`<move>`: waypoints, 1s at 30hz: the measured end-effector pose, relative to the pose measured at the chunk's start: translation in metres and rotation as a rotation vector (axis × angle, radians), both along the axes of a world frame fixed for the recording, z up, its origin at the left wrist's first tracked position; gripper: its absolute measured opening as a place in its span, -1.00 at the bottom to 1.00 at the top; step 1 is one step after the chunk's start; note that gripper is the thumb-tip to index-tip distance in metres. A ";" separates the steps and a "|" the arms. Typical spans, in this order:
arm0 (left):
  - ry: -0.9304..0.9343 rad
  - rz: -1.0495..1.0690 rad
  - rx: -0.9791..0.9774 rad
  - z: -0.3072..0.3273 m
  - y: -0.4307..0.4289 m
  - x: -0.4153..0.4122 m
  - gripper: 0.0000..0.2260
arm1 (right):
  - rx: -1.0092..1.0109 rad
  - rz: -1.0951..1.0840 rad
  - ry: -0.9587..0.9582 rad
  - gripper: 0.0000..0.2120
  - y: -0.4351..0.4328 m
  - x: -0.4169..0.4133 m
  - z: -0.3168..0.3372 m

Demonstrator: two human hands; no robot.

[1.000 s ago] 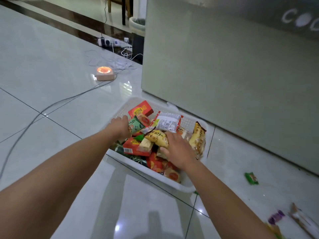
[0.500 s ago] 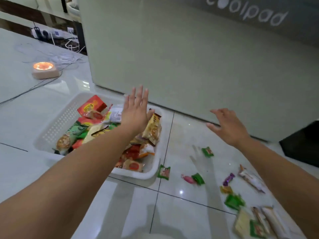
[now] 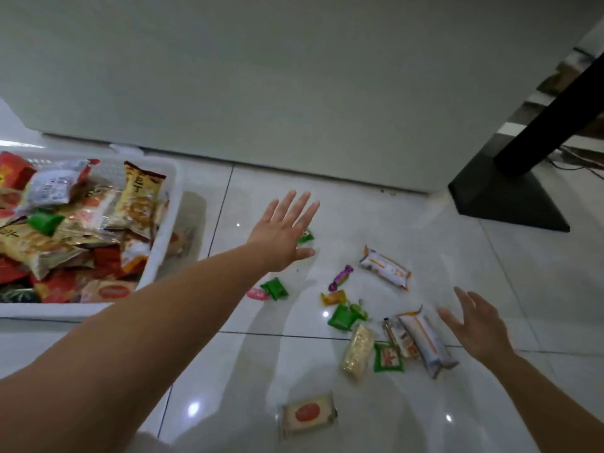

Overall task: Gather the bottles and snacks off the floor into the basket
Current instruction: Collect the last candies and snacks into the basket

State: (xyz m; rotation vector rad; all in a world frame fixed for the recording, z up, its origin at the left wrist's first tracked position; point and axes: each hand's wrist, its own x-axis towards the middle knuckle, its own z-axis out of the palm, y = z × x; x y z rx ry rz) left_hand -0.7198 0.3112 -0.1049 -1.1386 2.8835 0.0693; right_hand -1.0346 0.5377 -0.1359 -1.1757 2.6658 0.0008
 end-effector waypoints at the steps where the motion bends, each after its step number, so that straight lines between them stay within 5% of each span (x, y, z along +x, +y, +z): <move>1: 0.002 -0.010 0.030 0.000 0.005 -0.012 -0.22 | 0.023 -0.032 -0.047 -0.37 0.007 0.002 -0.008; 14: -0.166 -0.209 0.150 -0.050 0.018 -0.103 -0.12 | 0.036 -0.216 -0.268 -0.30 0.005 0.025 -0.091; 19: -0.183 -0.243 0.187 -0.072 0.013 -0.139 -0.16 | -0.020 -0.202 -0.198 -0.44 0.013 0.030 -0.110; 30: -0.116 -0.250 0.244 -0.119 0.037 -0.210 -0.32 | 0.027 -0.195 -0.103 -0.41 0.011 0.029 -0.120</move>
